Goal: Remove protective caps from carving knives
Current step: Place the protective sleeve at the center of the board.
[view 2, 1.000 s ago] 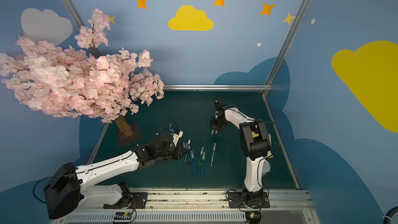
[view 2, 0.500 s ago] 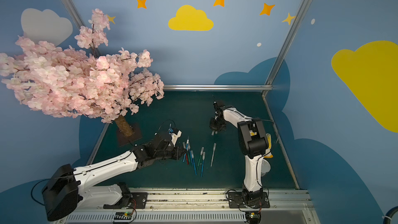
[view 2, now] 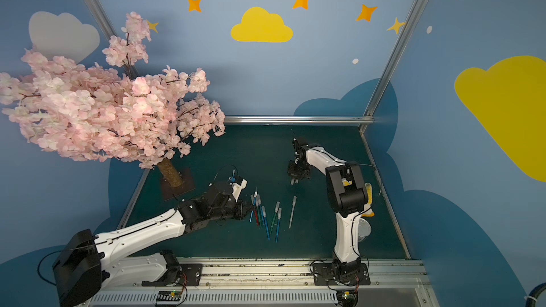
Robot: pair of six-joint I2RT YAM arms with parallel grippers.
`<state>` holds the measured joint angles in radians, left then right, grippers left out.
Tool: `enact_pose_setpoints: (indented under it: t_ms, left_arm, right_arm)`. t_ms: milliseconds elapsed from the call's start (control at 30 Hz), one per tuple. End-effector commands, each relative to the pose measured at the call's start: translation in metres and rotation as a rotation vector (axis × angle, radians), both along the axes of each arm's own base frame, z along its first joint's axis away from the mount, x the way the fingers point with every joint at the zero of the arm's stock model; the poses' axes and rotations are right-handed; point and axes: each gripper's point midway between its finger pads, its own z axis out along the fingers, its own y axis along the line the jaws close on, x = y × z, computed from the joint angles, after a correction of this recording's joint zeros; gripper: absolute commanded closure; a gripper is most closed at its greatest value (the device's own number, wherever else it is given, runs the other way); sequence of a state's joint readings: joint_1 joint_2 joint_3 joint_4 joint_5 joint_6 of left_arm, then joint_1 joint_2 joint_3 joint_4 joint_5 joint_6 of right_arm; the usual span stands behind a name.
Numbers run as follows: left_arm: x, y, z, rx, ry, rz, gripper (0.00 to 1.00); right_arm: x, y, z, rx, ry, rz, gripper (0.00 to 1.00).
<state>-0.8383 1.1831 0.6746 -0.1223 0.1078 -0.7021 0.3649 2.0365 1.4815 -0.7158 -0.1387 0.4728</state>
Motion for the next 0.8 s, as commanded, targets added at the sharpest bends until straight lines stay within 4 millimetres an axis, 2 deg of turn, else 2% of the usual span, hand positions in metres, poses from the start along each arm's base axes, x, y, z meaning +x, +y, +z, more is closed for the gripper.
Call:
enact_pose_setpoints:
  t_ms: [0,467,767]
  left_arm:
    - [0.0020,0.0039,-0.0006,0.012,-0.014,0.004,0.92]
    - [0.0064,0.0011,0.0002,0.020,-0.007,0.001,0.92]
    - [0.0080,-0.0002,0.0032,0.015,-0.012,0.000,0.93]
  right_arm:
    - [0.0030,0.0012,0.0128,-0.011,-0.019,0.009,0.93]
    - [0.0005,0.0011,0.0176,-0.005,-0.035,0.019,0.69]
    - [-0.0005,-0.0025,0.0203,-0.038,-0.038,0.028,0.68]
